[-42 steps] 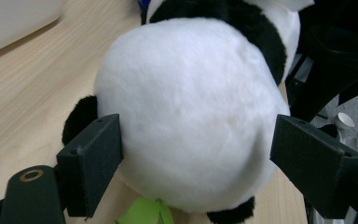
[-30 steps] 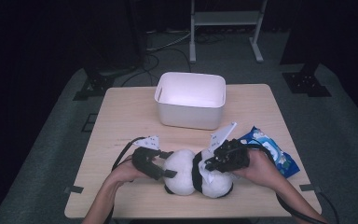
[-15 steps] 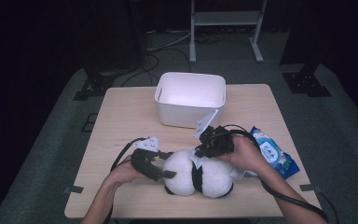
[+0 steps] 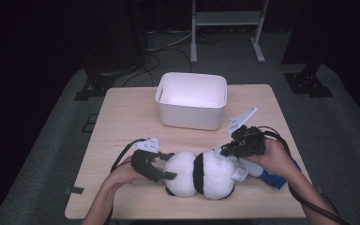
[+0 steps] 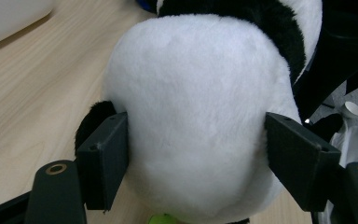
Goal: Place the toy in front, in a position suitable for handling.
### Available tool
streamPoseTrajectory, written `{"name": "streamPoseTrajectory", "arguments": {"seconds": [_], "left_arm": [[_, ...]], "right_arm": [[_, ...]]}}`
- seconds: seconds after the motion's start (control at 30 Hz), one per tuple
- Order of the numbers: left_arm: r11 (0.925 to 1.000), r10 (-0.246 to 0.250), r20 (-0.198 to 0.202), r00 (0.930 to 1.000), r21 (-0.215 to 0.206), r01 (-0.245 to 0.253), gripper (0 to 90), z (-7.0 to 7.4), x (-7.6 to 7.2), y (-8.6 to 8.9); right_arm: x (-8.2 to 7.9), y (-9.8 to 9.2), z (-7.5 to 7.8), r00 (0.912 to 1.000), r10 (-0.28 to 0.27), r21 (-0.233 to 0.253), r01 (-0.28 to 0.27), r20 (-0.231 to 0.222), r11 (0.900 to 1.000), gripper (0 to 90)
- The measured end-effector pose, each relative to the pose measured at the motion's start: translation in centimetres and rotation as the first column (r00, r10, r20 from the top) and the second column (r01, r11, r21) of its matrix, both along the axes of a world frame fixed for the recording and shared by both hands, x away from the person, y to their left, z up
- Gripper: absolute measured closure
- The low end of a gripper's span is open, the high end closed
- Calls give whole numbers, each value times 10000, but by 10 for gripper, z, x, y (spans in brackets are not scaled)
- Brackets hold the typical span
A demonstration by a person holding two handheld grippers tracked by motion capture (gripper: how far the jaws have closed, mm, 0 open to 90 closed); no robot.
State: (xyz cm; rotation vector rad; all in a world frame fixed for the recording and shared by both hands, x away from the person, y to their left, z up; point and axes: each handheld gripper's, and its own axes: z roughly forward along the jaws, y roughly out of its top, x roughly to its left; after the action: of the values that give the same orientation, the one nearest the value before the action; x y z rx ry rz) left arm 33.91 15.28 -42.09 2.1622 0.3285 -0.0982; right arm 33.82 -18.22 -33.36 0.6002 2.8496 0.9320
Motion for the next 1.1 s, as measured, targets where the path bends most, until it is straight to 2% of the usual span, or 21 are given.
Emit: {"name": "streamPoseTrajectory", "arguments": {"seconds": [0.17,0.3,0.4,0.43,0.47,0.5,0.53,0.57,0.6,0.67,0.7,0.73,0.9,1.0,1.03,1.07,1.1], "left_arm": [[10000,10,-118,9999,2,-10,220,1,0,1],[9999,97,-399,9992,-43,-99,176,-1,2,2],[9995,291,-605,9977,116,-284,93,-3,4,3],[9993,326,-743,9967,229,-309,93,-5,5,3],[9991,369,-1036,9939,242,-346,77,-9,7,3],[9991,369,-1036,9939,242,-346,61,-9,7,3],[9990,345,-1421,9892,316,-303,45,-14,9,2],[9990,345,-1421,9892,316,-303,32,-14,9,2],[9987,326,-1741,9842,444,-252,24,-18,10,1],[9992,164,-2174,9759,398,-79,23,-24,12,-1],[9992,164,-2174,9759,398,-79,23,-24,12,-1],[9997,-52,-2417,9703,211,107,40,-28,13,-4],[9998,-185,-2242,9744,-103,166,208,-27,14,-1],[9999,-84,-1618,9868,62,96,257,-20,13,1],[9999,-84,-1618,9868,62,96,265,-20,13,1],[9999,-20,-1418,9899,113,37,267,-17,13,1],[9997,43,-1019,9948,259,-17,268,-8,11,2]], "right_arm": [[-6,-1,-3,10000,58,59,-59,73,10000,808],[-9,-2,-4,9999,97,96,-99,140,9999,808],[-10,-4,-5,9999,122,103,-123,114,9999,807],[-10,-4,-5,9999,122,103,-123,114,9999,807],[-11,-5,-5,9998,154,144,-156,103,9998,808],[-11,-5,-5,9998,154,144,-156,103,9998,808],[-12,-5,-6,9997,191,170,-193,124,9997,807],[-12,-5,-6,9997,191,170,-193,124,9997,807],[-13,-5,-6,9997,237,188,-239,118,9995,807],[-13,-6,-6,9996,254,243,-256,89,9994,807],[-13,-6,-6,9996,254,243,-256,89,9994,807],[-13,-5,-7,9995,283,297,-286,115,9991,807],[-12,-5,-8,9999,154,315,-156,63,9994,807],[-8,-5,-8,9999,127,431,-131,95,9990,807],[-8,-5,-8,9999,127,431,-131,95,9990,807],[-7,-5,-8,9998,104,521,-113,166,9986,807],[-7,-4,-7,9997,67,520,-79,219,9986,807]]}}
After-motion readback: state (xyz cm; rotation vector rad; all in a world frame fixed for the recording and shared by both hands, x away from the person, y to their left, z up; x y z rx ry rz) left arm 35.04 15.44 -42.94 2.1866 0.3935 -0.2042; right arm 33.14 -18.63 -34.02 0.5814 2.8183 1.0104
